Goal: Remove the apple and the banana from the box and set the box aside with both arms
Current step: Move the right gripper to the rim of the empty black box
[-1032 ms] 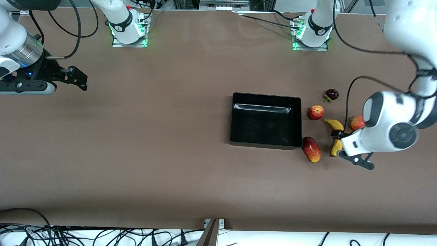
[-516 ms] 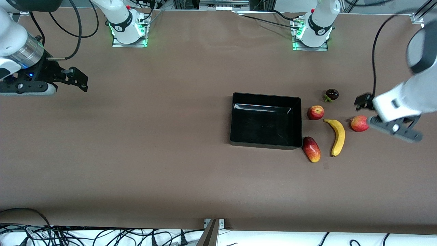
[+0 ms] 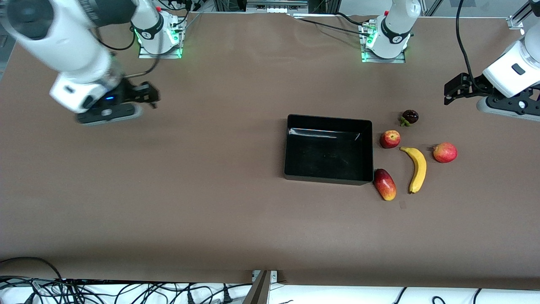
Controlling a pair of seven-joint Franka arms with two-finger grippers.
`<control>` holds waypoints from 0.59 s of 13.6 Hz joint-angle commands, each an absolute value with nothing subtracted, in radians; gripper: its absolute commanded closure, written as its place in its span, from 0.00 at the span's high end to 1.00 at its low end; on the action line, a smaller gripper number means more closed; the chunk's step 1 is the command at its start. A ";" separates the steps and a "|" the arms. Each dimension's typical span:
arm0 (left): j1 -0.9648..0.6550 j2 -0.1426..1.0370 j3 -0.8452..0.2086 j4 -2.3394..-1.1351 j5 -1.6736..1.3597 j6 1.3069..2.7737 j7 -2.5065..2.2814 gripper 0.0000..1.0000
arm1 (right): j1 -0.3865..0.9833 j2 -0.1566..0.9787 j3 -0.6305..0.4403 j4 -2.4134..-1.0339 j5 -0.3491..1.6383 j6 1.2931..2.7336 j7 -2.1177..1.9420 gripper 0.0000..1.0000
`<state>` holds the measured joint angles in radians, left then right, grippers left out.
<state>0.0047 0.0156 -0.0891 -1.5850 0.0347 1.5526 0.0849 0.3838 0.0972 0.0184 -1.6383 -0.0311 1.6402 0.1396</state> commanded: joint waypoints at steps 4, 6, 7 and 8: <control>-0.003 -0.009 -0.063 -1.646 0.046 1.585 0.077 1.00 | 0.638 0.329 0.012 -1.548 0.034 1.869 0.597 1.00; -0.002 -0.009 -0.067 -1.644 0.055 1.583 0.077 1.00 | 0.705 0.449 0.012 -1.471 0.037 1.962 0.746 1.00; -0.002 -0.009 -0.067 -1.643 0.055 1.583 0.077 1.00 | 0.734 0.512 0.014 -1.436 0.038 2.014 0.764 1.00; -0.002 -0.009 -0.069 -1.643 0.057 1.583 0.075 1.00 | 0.765 0.570 0.015 -1.412 0.038 2.057 0.776 1.00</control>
<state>0.0027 0.0099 -0.0685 -1.6283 0.0384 1.5736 0.0837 0.7191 0.4415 0.0259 -1.5243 0.0231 2.0159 0.7332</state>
